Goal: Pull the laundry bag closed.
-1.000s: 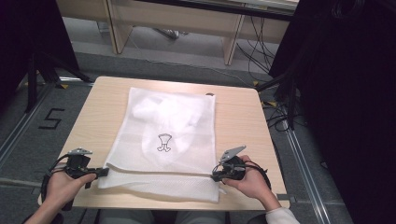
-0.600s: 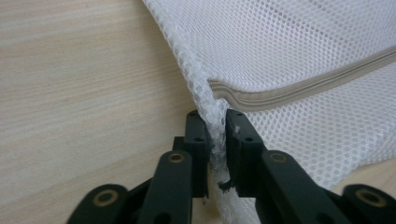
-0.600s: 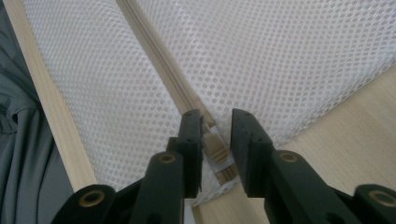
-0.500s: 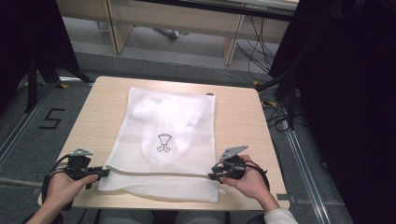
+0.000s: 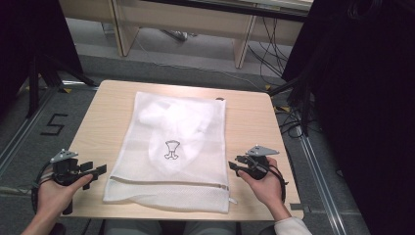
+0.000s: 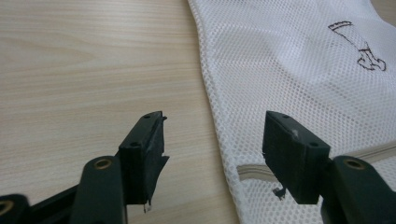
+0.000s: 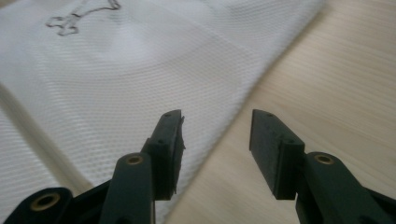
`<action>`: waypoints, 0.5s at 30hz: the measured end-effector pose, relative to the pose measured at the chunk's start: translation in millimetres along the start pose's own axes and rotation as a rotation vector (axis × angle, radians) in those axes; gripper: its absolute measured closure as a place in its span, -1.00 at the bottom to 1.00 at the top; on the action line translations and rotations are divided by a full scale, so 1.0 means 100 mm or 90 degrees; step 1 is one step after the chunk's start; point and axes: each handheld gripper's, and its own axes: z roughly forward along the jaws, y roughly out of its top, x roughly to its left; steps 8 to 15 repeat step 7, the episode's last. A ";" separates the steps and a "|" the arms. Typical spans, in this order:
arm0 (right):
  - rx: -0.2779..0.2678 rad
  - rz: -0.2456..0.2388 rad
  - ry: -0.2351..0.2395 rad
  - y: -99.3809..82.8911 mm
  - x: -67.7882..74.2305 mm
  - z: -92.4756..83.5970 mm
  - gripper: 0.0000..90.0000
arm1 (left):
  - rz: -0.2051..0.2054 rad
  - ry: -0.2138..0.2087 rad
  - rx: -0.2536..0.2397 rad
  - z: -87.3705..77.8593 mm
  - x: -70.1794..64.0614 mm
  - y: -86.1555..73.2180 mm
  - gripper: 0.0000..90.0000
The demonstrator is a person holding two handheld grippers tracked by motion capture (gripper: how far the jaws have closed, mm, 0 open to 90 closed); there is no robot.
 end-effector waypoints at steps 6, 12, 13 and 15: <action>0.001 -0.001 -0.017 -0.02 -0.03 -0.01 0.21 | 0.008 -0.005 -0.003 0.00 -0.01 0.01 -0.09; -0.007 -0.019 -0.016 -0.02 -0.04 0.00 0.21 | 0.009 -0.006 -0.004 0.00 -0.01 0.01 -0.09; -0.007 -0.019 -0.016 -0.02 -0.04 0.00 0.21 | 0.009 -0.006 -0.004 0.00 -0.01 0.01 -0.09; -0.007 -0.019 -0.016 -0.02 -0.04 0.00 0.21 | 0.009 -0.006 -0.004 0.00 -0.01 0.01 -0.09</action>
